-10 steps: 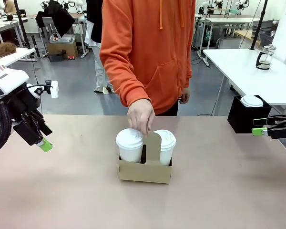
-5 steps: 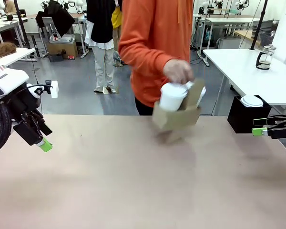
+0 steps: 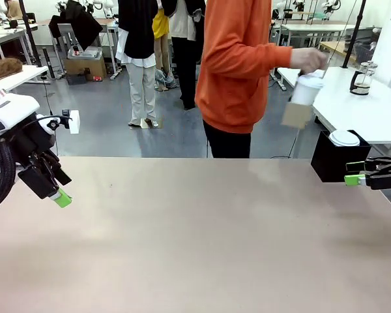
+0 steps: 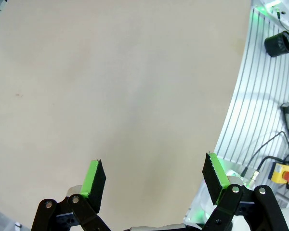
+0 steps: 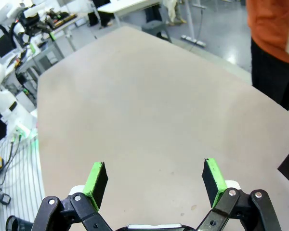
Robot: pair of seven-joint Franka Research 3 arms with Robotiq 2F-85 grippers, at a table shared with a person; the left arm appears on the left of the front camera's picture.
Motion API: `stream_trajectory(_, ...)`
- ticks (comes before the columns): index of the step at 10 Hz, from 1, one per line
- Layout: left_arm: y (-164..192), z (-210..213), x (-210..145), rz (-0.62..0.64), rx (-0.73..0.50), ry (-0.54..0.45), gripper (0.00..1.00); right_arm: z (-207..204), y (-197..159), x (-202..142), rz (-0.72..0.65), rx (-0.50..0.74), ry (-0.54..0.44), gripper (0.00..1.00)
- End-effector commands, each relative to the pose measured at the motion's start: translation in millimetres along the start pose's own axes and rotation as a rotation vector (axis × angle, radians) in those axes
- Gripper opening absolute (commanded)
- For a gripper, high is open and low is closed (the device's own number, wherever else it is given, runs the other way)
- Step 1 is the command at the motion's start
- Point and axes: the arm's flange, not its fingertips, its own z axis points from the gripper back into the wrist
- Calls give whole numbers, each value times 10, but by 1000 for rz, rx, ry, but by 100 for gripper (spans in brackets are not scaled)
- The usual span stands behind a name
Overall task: Pour a drink into a cup and package it in a carrier.
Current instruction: Insert the held 600 ml Paper Cup into the Cup Carrier.
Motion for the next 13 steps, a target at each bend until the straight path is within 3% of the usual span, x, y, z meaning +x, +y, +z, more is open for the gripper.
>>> stream_trajectory(1,-5,6,-11,-3,-7,-7,100,6,10,11,11,6,-5,100)
stream_trajectory(13,-5,6,-11,-3,-7,-7,100,6,10,11,11,6,-5,100)
